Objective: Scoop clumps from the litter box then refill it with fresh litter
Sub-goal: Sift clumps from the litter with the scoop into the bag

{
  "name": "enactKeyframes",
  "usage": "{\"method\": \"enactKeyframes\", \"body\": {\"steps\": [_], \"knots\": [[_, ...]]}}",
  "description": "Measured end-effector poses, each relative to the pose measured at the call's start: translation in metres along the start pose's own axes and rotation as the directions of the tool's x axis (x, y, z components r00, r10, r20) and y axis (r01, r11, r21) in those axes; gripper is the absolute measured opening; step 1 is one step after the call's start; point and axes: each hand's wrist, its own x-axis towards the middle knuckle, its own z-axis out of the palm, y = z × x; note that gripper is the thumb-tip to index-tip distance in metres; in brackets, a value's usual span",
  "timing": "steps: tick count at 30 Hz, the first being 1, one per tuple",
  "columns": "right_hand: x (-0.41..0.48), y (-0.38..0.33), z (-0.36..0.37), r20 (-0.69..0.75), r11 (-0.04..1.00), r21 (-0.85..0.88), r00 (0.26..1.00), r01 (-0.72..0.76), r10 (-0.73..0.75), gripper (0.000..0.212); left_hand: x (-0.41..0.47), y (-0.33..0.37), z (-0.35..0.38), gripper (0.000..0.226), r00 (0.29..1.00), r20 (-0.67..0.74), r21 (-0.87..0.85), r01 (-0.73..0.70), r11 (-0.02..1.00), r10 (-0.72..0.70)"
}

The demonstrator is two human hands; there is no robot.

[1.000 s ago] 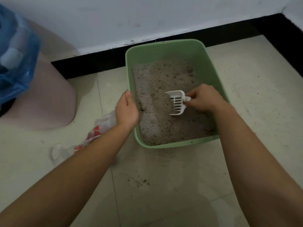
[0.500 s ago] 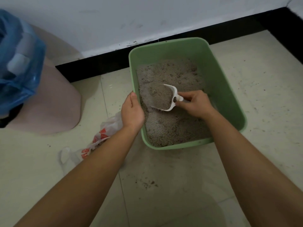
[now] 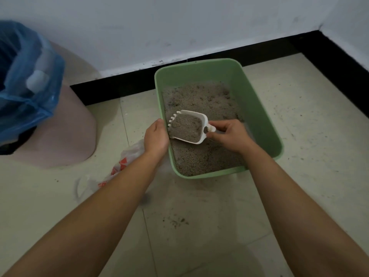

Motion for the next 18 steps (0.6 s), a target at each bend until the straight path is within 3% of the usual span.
{"method": "enactKeyframes", "body": {"steps": [10,18], "knots": [[-0.015,-0.020,-0.009,-0.033,0.999,0.044,0.999,-0.024,0.025,0.038,-0.011,0.011,-0.016,0.040,0.984,0.128,-0.007,0.124,0.992,-0.123],[-0.025,-0.023,-0.010,0.007,0.993,-0.117,1.000,-0.023,0.024,0.036,-0.012,0.012,-0.016,0.035,0.981,0.119,-0.081,0.164,0.983,-0.153]]}}
